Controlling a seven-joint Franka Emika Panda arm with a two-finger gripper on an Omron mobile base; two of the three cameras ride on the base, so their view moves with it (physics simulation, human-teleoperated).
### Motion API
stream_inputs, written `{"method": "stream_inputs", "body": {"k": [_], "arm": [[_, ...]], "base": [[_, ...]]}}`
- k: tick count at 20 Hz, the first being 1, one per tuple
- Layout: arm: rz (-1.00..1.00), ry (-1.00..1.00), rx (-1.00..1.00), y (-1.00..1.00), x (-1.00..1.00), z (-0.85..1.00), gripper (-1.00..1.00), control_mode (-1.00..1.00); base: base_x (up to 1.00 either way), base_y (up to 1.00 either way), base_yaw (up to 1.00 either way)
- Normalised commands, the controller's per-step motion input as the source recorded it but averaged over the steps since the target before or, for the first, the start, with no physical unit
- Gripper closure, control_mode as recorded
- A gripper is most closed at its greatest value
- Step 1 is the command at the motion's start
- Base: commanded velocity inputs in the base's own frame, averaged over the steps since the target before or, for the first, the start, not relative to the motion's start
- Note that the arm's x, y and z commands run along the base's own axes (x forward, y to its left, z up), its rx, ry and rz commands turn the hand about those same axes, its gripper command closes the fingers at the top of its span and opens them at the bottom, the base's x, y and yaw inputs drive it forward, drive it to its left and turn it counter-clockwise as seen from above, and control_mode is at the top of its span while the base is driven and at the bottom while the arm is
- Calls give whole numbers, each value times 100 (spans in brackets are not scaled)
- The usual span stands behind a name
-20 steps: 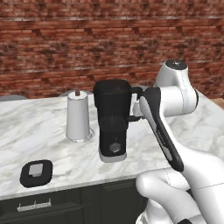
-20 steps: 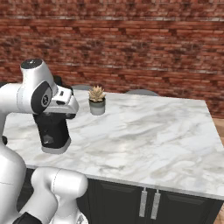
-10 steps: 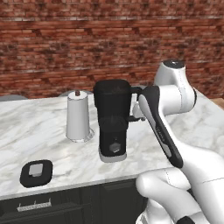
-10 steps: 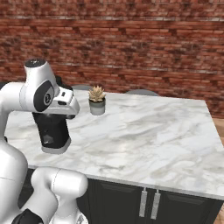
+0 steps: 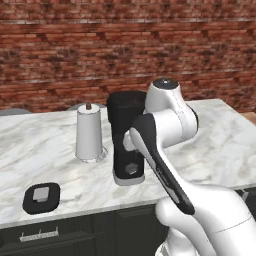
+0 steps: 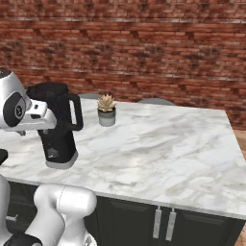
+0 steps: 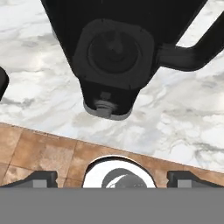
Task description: Close the lid blender by securely placing the lid on top.
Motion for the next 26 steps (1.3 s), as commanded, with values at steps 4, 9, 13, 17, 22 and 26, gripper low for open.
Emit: {"method": "stream_inputs", "body": {"k": [4, 9, 13, 17, 22, 26], "arm": [[42, 2, 0, 100, 0, -35, -100, -100], [49, 3, 0, 100, 0, -39, -100, -100], [47, 1, -4, 100, 0, -45, -100, -100], [37, 0, -17, 100, -17, -40, -100, -100], [17, 0, -16, 64, -4, -37, -100, -100], [3, 0, -11, 17, 0, -25, -100, -100]], "base": [[0, 0, 0], [0, 0, 0], [0, 0, 0], [0, 0, 0], [0, 0, 0], [0, 0, 0]]}}
